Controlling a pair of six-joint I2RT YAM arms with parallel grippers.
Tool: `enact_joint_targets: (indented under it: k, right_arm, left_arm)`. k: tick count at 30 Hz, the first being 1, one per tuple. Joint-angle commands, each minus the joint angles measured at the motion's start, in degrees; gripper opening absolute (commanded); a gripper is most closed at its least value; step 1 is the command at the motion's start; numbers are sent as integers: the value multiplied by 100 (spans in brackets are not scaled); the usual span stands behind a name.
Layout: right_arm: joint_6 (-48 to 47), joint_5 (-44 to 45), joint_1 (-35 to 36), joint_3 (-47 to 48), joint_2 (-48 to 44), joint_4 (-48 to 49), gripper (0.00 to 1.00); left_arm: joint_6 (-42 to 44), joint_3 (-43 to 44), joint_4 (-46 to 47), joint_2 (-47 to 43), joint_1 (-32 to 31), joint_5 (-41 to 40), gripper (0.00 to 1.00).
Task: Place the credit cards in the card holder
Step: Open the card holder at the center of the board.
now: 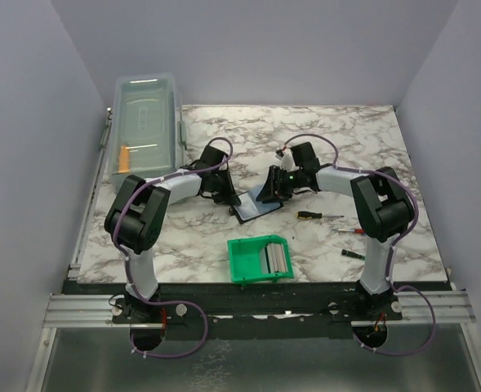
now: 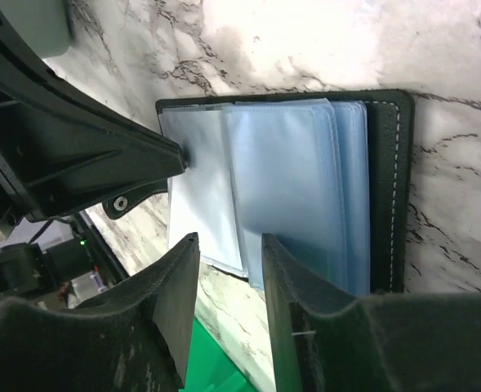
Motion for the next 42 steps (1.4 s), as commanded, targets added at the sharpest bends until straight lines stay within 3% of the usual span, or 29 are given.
enact_joint_targets:
  k: [1, 12, 17, 20, 23, 30, 37, 42]
  right_arm:
    - [22, 813, -73, -212, 317, 290, 41]
    - [-176, 1227, -178, 652, 835, 102, 41]
    - [-488, 1250, -185, 1211, 748, -723, 42]
    - [-589, 1267, -169, 1206, 394, -1247, 49]
    - [-644, 1449, -169, 839, -121, -1518, 61]
    - [-655, 1632, -170, -134, -828, -1469, 72]
    - [-281, 1243, -169, -710, -1077, -857, 72]
    - [132, 893, -169, -907, -1046, -308, 67]
  left_arm:
    - [-94, 122, -188, 478, 84, -585, 0]
    - [260, 1595, -822, 1512, 361, -1457, 0]
    - [377, 1735, -897, 1140, 330, -915, 0]
    - [492, 1609, -913, 709, 164, -533, 9]
    - [618, 1452, -942, 268, -81, -158, 28]
    - [621, 765, -1254, -446, -542, -819, 69]
    - [254, 428, -1801, -717, -671, -1513, 80]
    - [85, 150, -1458, -694, -668, -1559, 80]
